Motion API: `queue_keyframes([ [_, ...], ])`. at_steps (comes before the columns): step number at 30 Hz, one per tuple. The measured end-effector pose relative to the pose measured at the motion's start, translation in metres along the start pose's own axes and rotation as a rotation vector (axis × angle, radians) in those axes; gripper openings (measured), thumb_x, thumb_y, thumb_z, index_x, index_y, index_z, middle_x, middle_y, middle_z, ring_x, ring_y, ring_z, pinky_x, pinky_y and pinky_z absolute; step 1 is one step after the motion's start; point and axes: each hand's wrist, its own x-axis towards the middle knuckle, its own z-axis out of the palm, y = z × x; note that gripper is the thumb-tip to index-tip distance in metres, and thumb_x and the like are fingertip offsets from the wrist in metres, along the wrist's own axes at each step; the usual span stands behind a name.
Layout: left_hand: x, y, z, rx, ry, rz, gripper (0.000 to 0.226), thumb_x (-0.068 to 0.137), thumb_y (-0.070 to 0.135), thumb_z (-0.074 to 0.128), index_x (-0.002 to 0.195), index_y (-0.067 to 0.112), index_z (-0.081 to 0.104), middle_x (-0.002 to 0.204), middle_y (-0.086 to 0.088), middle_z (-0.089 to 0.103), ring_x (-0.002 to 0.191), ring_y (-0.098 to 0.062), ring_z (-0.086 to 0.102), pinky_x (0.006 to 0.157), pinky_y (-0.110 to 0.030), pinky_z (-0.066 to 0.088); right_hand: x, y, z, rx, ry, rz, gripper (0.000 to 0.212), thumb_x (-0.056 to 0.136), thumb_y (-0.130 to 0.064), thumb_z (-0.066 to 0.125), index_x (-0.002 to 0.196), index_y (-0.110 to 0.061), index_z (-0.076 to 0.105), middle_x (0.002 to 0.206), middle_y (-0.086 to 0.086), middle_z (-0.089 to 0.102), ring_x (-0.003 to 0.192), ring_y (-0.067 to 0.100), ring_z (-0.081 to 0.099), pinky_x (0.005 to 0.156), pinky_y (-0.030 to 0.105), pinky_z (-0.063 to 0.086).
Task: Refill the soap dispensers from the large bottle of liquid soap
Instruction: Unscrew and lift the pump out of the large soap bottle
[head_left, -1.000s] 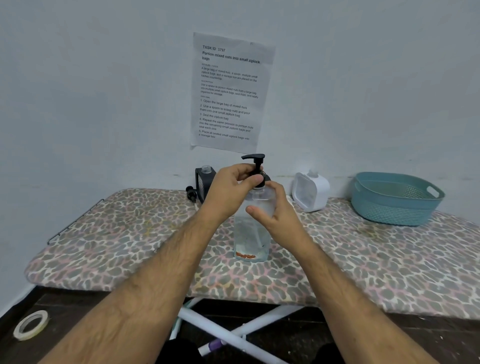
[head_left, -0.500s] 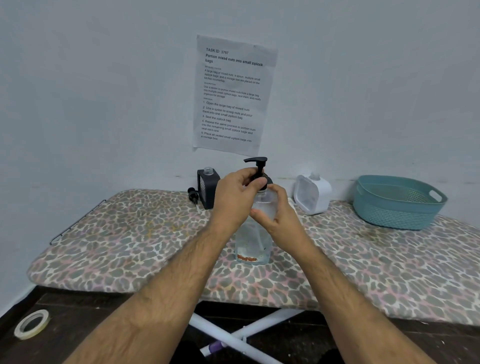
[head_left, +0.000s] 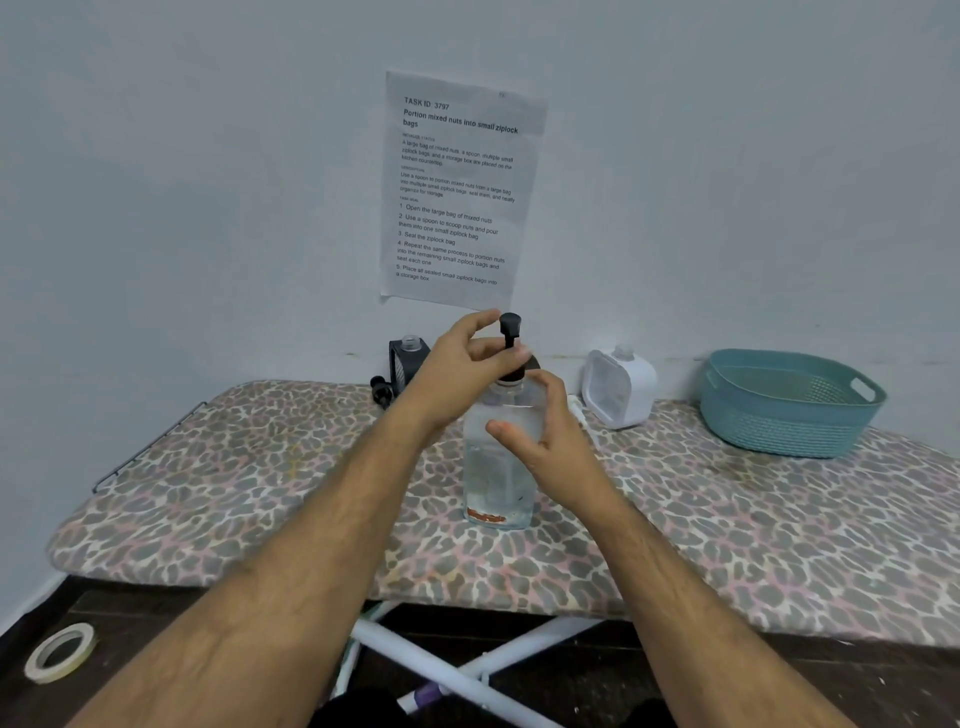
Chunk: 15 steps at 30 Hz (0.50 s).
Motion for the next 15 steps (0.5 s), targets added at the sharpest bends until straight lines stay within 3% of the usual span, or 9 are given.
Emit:
queue_keyframes([
  [2,-0.001,0.0,-0.009,-0.006,-0.074,0.002,0.053,0.096,0.018,0.063,0.145,0.019,0.043,0.117,0.003,0.072,0.113,-0.012,0.066,0.111,-0.044,0.04,0.001,0.001,0.0,0.007,0.002,0.0,0.068,0.092,-0.036,0.068,0.145,-0.025,0.028,0.135,-0.014,0.042,0.102,-0.031,0.04,0.076,-0.006,0.033],
  [6,-0.005,-0.002,-0.017,-0.024,-0.177,0.034,0.044,0.099,0.005,0.055,0.14,0.019,0.048,0.119,0.001,0.072,0.116,-0.013,0.065,0.11,-0.041,0.042,0.001,0.003,0.001,0.023,-0.001,0.005,0.068,0.091,-0.038,0.068,0.145,-0.027,0.027,0.137,-0.014,0.042,0.103,-0.034,0.037,0.077,-0.007,0.033],
  [10,-0.002,0.0,-0.011,0.041,0.023,0.068,0.052,0.081,0.011,0.079,0.128,0.018,0.057,0.099,0.002,0.076,0.097,-0.013,0.072,0.1,-0.043,0.051,0.0,0.003,0.002,0.033,0.008,-0.007,0.067,0.091,-0.035,0.068,0.145,-0.026,0.028,0.136,-0.013,0.043,0.103,-0.031,0.04,0.076,-0.007,0.033],
  [13,0.0,0.001,0.002,0.158,0.138,0.09,0.059,0.071,0.022,0.088,0.122,0.024,0.057,0.086,0.005,0.063,0.082,-0.004,0.064,0.085,-0.028,0.052,0.001,0.003,0.003,0.037,0.005,-0.018,0.067,0.092,-0.035,0.068,0.144,-0.03,0.027,0.136,-0.017,0.039,0.107,-0.023,0.043,0.08,-0.003,0.034],
  [15,0.0,0.004,0.007,0.179,0.109,0.092,0.067,0.074,0.025,0.086,0.132,0.026,0.052,0.093,0.009,0.058,0.091,0.0,0.059,0.087,-0.023,0.046,0.0,0.003,0.003,0.045,0.004,-0.012,0.07,0.092,-0.037,0.067,0.146,-0.033,0.023,0.14,-0.019,0.035,0.115,-0.013,0.042,0.084,0.001,0.034],
])
